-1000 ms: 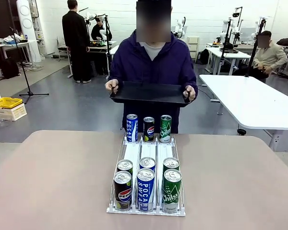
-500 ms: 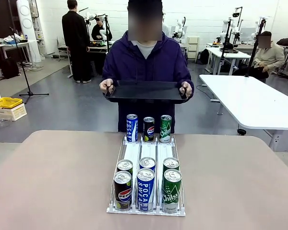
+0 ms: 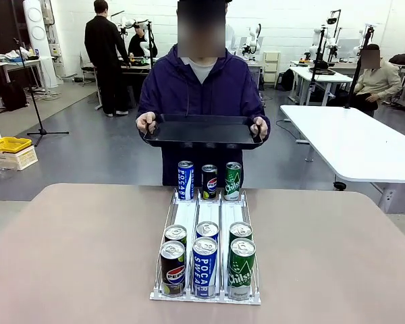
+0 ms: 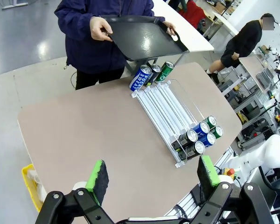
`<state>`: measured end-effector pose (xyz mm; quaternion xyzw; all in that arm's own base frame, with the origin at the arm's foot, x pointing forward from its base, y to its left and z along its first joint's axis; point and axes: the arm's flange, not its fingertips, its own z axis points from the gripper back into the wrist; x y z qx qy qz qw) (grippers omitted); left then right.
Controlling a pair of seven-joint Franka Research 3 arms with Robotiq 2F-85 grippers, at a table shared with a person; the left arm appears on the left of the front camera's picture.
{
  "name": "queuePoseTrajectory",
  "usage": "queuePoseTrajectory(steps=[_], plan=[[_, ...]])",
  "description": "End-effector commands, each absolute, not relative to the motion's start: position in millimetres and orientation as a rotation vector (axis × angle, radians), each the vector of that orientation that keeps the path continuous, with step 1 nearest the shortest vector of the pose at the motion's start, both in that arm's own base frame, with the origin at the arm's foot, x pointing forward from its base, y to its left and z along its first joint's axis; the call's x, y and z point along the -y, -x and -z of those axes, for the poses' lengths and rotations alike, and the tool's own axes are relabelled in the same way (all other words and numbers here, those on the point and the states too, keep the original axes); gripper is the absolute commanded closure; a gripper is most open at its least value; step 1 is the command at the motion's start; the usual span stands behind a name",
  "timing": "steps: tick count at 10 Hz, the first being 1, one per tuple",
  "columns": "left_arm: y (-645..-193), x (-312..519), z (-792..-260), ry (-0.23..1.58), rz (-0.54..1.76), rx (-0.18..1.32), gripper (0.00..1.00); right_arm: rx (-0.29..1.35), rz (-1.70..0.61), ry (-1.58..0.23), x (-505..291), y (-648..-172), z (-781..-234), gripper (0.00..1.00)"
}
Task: Retrieve and hand over the desired beverage to the person.
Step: Pick up a can of the same type that the person held from the Automatic Can Dispenser.
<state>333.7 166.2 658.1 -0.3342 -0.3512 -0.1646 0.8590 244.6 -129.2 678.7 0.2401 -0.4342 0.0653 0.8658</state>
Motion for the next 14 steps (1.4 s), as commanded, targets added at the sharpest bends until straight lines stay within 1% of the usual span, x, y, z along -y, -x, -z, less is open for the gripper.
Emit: queuePoseTrajectory(steps=[1,14], plan=[[-334.0,-167.4,-659.3,0.707,0.366,0.75,0.0,0.919,-0.142,-0.517,130.0,-248.1,-678.4,0.0],[-334.0,-167.4,-659.3,0.707,0.366,0.75,0.0,0.919,-0.142,-0.517,130.0,-248.1,-678.4,0.0]])
